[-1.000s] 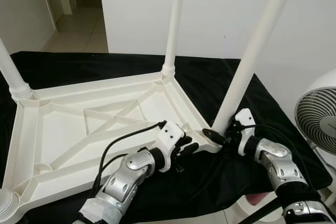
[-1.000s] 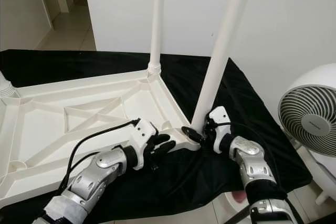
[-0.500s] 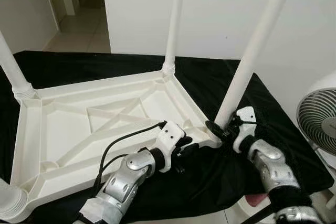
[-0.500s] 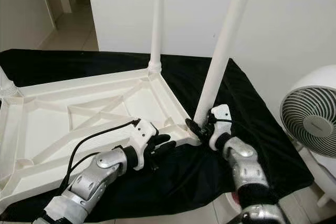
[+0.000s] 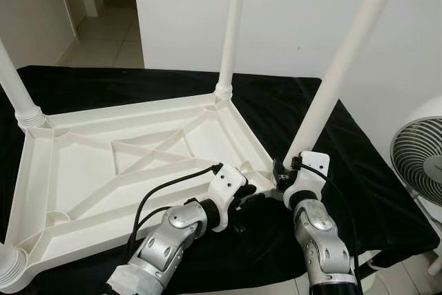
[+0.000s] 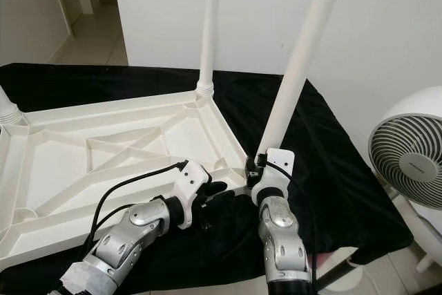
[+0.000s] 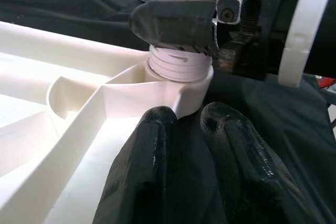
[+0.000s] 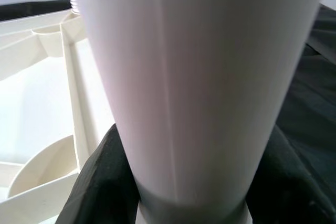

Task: Building children table

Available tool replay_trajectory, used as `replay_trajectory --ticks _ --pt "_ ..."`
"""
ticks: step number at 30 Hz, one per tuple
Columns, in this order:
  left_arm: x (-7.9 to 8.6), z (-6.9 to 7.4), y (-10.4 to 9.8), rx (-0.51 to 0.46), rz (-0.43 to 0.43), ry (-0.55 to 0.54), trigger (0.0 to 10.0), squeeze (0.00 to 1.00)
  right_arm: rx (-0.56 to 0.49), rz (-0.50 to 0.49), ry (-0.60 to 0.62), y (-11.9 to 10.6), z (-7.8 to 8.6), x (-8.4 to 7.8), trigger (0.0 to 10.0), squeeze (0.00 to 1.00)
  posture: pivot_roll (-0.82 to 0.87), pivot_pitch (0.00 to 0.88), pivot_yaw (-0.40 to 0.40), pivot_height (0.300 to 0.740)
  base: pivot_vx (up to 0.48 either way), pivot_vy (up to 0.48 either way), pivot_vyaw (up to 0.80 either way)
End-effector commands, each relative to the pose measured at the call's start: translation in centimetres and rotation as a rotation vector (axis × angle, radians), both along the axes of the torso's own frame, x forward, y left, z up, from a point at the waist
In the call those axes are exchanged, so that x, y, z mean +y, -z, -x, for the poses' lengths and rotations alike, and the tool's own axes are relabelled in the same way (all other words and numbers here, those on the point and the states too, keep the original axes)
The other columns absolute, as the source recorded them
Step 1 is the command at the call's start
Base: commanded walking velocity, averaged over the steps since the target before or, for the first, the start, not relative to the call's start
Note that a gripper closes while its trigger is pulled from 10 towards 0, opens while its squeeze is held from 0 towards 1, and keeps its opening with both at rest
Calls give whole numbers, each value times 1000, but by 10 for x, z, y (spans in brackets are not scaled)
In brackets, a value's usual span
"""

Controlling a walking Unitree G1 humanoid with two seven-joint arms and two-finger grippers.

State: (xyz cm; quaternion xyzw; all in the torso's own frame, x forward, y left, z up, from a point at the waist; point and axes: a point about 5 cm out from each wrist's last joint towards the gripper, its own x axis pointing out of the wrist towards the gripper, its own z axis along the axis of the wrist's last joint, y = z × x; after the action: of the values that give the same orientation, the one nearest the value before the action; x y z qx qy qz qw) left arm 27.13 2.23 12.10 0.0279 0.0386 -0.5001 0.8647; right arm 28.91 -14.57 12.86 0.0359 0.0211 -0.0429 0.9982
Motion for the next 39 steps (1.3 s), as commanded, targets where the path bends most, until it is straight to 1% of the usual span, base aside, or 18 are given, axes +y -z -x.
replay_trajectory --ticks 1,3,4,6,7,8,11,12,13,18,19,20,26,27,28,29,33,39 --pt "-3 2 0 -1 -10 57 10000 0 71 -2 21 13 4 -1 0 0 -20 0 -82 740 0 0 0" --pt "-4 3 0 -1 -10 62 10000 0 68 10 20 11 5 -2 0 0 -26 0 -79 740 0 0 0" --pt "-4 3 0 -2 -11 67 10000 0 69 26 -4 9 6 -1 7961 0 -27 0 -79 740 0 0 0" --pt "-4 3 0 -2 -11 67 10000 0 69 26 -4 9 6 -1 7961 0 -27 0 -79 740 0 0 0" --pt "-5 3 0 -3 -11 69 10000 0 55 20 -18 7 5 -2 10000 0 -27 0 -78 740 0 0 0" --pt "-5 3 -1 -4 -10 71 10000 0 44 8 -36 4 5 -3 10000 1000 -27 0 -78 740 0 0 0" --pt "-5 3 -1 -5 -10 72 10000 0 5 4 -94 -2 2 -7 10000 1000 -27 0 -78 740 0 0 0" --pt "-5 3 -1 -5 -10 72 10000 0 -20 3 -152 -6 0 -11 10000 1000 -29 0 -77 740 0 0 0" --pt "-5 3 -1 -5 -10 72 10000 0 -20 3 -152 -6 0 -11 10000 1000 -29 0 -77 740 0 0 0" --pt "-6 2 -2 -8 -11 77 10000 0 -66 76 -407 -14 -3 -22 10000 1000 -27 0 -74 740 0 0 0" --pt "-6 2 -2 -8 -11 77 10000 0 -66 76 -407 -14 -3 -22 10000 1000 -27 0 -74 740 0 0 0" --pt "-6 2 -2 -9 -12 77 10000 0 -60 104 -471 -13 -3 -24 10000 0 -25 0 -74 740 0 0 0" --pt "-5 1 -3 -10 -13 74 10000 0 -32 184 -585 -9 -5 -32 10000 0 -23 0 -70 740 0 0 0" --pt "-4 1 -3 -10 -13 73 10000 0 -24 208 -641 -7 -5 -35 10000 0 -23 0 -70 740 0 0 0" --pt "-4 1 -3 -10 -13 73 10000 0 -24 208 -641 -7 -5 -35 10000 0 -23 0 -70 740 0 0 0" --pt "-3 1 -3 -9 -13 70 10000 0 -15 259 -731 -3 -7 -42 10000 0 -20 0 -64 740 0 0 0" --pt "-3 0 -4 -8 -12 68 10000 0 4 272 -782 1 -12 -49 10000 0 -20 0 -62 740 0 0 0" --pt "-3 -1 -6 -11 -7 69 10000 0 14 285 -820 5 -19 -51 10000 0 -17 0 -55 740 0 0 0"
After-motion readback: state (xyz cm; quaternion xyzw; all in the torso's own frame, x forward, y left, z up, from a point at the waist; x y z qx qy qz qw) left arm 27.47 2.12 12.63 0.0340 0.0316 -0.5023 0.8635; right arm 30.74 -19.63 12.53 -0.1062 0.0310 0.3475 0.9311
